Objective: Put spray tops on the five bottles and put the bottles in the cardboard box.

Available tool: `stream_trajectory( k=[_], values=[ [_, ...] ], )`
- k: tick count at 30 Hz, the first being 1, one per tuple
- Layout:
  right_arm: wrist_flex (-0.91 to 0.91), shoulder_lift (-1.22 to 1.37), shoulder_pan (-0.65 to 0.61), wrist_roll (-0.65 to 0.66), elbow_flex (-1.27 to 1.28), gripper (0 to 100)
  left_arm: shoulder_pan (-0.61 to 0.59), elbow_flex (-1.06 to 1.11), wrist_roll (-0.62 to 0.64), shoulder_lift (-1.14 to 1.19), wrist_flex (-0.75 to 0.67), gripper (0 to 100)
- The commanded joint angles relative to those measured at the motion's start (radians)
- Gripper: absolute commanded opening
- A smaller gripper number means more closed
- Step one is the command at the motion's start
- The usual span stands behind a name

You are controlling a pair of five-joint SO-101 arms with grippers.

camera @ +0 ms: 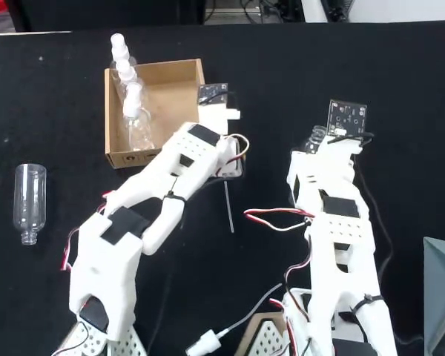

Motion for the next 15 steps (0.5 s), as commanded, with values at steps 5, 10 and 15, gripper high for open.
stream_trajectory(
  k=[5,10,15],
  values=[
    [-0.031,-0.047,0.023,-0.003,-0.012,11.8,-0.013,-0.059,-0.002,-0.008,0.005,8],
    [-0.031,-0.047,0.023,-0.003,-0.01,11.8,-0.013,-0.053,-0.003,-0.008,0.005,5],
    [-0.031,-0.047,0.023,-0.003,-0.01,11.8,-0.015,-0.058,-0.003,-0.015,0.055,5]
  ],
)
